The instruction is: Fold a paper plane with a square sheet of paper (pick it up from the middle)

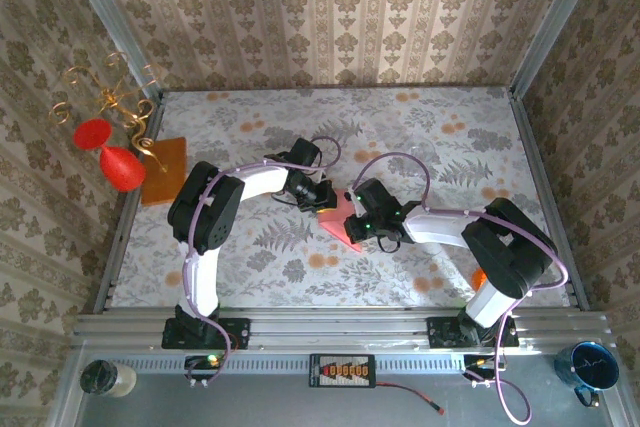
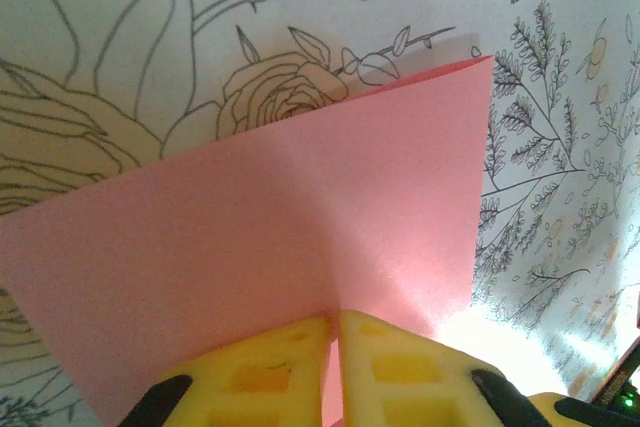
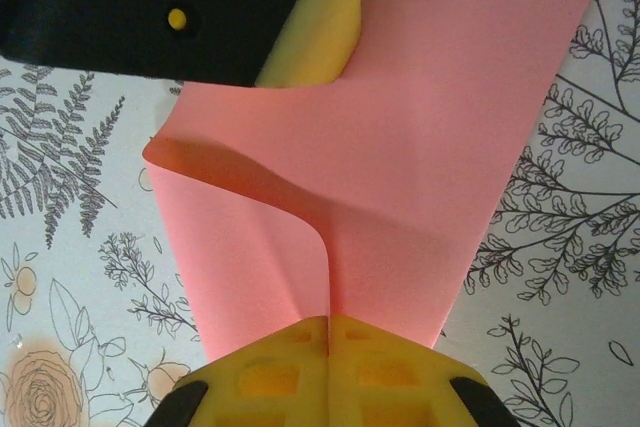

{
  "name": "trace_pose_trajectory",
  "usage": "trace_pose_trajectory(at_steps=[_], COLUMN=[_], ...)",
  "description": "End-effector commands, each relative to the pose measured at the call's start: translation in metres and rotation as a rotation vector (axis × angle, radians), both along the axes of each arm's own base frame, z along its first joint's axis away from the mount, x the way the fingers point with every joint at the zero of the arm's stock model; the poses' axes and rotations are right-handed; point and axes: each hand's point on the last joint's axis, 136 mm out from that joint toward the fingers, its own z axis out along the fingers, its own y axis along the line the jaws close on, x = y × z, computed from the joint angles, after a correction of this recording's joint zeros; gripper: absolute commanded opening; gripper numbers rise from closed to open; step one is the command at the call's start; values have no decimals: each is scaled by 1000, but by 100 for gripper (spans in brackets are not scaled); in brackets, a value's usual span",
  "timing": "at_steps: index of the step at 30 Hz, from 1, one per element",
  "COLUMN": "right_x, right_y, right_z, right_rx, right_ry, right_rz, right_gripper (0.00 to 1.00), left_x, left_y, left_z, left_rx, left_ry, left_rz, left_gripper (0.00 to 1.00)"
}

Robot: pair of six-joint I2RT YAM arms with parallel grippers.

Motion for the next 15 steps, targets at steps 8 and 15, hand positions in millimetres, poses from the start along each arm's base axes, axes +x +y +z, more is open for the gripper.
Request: trace_pose_trajectory(at_steps=[8,15], right_x=[-2,-4], right_y=[-3,-5], right_z=[-8,-10], right_rx=[-25,-32], right_ry=[30,41], right_rz=[8,-1], right_gripper=[5,6], left_x=[-13,-12], left_y=[13,14], left_z=[-34,-33], left_rx=[90,96], left_ry=[56,52], left_rz=[-13,-5], left_gripper=[12,12])
